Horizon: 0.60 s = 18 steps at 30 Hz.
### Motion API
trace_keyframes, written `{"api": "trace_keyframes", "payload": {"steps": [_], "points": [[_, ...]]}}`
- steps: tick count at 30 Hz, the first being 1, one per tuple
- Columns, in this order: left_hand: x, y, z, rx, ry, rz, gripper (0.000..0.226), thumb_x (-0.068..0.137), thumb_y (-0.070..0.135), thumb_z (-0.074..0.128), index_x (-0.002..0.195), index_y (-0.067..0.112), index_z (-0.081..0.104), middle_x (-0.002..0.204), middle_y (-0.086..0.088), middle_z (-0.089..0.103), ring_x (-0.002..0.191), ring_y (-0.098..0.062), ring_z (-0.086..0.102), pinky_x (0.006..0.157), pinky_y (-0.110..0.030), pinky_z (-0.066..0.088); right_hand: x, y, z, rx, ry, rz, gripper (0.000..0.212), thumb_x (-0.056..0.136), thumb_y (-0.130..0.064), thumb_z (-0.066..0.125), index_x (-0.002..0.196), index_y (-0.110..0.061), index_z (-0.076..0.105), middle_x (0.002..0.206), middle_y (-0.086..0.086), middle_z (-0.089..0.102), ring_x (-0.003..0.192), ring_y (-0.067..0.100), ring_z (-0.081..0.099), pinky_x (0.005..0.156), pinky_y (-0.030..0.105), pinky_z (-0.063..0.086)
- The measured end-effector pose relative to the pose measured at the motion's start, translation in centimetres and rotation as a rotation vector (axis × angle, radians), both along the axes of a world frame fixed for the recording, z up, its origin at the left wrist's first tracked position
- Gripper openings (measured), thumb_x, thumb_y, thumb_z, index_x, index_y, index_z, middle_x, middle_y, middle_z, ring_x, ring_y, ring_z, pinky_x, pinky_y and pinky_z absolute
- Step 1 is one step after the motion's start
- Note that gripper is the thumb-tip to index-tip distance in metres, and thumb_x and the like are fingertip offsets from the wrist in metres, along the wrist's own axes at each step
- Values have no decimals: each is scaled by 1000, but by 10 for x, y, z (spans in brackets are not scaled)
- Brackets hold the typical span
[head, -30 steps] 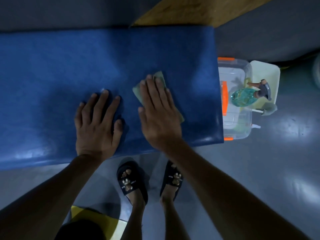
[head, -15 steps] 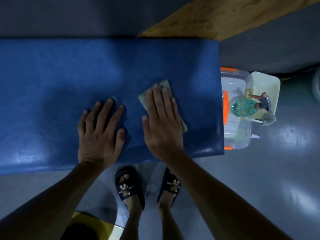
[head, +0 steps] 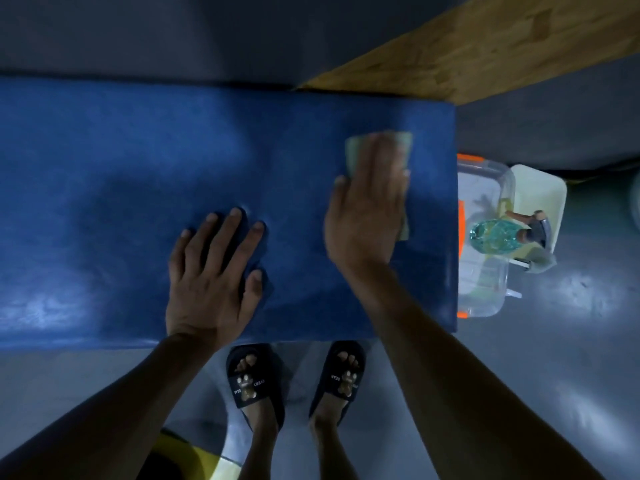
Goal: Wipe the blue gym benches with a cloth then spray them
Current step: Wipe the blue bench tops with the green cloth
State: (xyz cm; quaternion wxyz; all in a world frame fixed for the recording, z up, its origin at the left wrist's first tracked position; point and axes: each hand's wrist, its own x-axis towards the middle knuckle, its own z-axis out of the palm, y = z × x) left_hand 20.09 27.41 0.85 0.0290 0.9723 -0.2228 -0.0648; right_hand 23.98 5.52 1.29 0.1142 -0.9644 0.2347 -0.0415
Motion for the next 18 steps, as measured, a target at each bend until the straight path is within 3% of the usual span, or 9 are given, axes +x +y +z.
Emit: {"api": "trace_keyframes", "payload": {"steps": [3,5,7,9,12,14,16,18], "points": [[1,1,1,-7,-4,-7,61,99,47,27,156,24,34,162,-10,32,147,-38,29,121,-54,14,-14,0,8,28,84,457,63,105,-33,27,160,-9,9,169,8,2,155,23,-3,126,44,7],[1,0,2,-14,-4,-5,61,99,46,28,155,23,36,162,-10,32,147,-38,29,121,-55,14,-10,-40,8,14,81,596,61,103,-27,32,160,-10,15,168,9,8,155,23,4,125,47,12],[2,1,1,-22,-9,2,61,99,46,29,155,23,37,161,-10,33,146,-39,30,121,-55,14,-2,-82,2,-8,48,456,62,99,-20,36,158,-9,21,166,13,16,154,27,13,124,48,16],[2,1,1,-28,-9,-5,62,98,46,31,155,23,37,161,-11,33,146,-39,30,120,-55,15,6,-109,-5,10,8,173,61,100,-20,31,158,-5,20,166,15,16,154,30,13,124,48,17],[2,2,0,-42,-11,-2,62,97,46,32,154,23,37,160,-12,34,146,-39,30,120,-56,16,21,-92,-10,69,-86,-206,61,102,-27,25,156,0,22,164,18,20,153,34,16,124,44,15],[2,2,0,-44,-12,-2,61,97,46,32,154,23,38,160,-12,36,145,-39,31,119,-56,16,32,-59,-6,17,-82,-257,64,100,-31,24,156,-1,23,164,17,21,153,33,17,124,44,15],[3,2,-1,-32,-6,-4,61,98,46,31,154,24,37,160,-11,35,146,-39,31,120,-56,15,32,-17,-2,-17,-44,-34,65,100,-33,26,158,-4,19,166,15,16,154,29,11,125,45,11],[3,3,0,-24,3,-3,61,98,46,31,155,25,35,161,-11,35,146,-39,31,120,-55,14,25,12,1,-4,15,326,63,103,-32,28,159,-7,13,168,11,8,155,25,2,126,43,7]]}}
